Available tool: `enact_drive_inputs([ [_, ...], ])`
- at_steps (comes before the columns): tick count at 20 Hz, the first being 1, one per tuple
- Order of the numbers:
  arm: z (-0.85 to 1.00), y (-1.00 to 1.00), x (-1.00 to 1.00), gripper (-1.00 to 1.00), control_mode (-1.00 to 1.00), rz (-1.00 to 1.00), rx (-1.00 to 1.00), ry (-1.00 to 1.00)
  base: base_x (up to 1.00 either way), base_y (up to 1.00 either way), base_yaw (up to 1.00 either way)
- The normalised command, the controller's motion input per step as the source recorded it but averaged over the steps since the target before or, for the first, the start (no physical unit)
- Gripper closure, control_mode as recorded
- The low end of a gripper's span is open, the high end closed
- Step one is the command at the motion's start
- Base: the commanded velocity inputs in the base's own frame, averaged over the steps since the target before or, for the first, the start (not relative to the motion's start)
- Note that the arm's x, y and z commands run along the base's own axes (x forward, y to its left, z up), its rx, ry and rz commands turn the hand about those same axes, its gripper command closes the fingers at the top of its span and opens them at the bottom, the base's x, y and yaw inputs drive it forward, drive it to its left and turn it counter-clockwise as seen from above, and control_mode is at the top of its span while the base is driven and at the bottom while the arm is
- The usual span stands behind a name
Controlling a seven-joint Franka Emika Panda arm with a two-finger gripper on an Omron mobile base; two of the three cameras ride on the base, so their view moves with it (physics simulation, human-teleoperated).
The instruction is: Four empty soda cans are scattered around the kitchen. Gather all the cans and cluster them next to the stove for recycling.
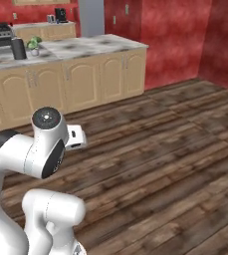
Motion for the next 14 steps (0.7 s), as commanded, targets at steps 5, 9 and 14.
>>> enact_drive_inputs([
  [5,0.0,0.0,0.0,-1.0,1.0,0.0,0.0,0.0,0.38,0.17,0.23],
  [9,0.0,0.0,0.0,-1.0,1.0,0.0,0.0,0.0,0.39,0.16,0.27],
  [14,0.0,0.0,0.0,-1.0,1.0,0.0,0.0,0.0,0.35,0.14,0.29],
])
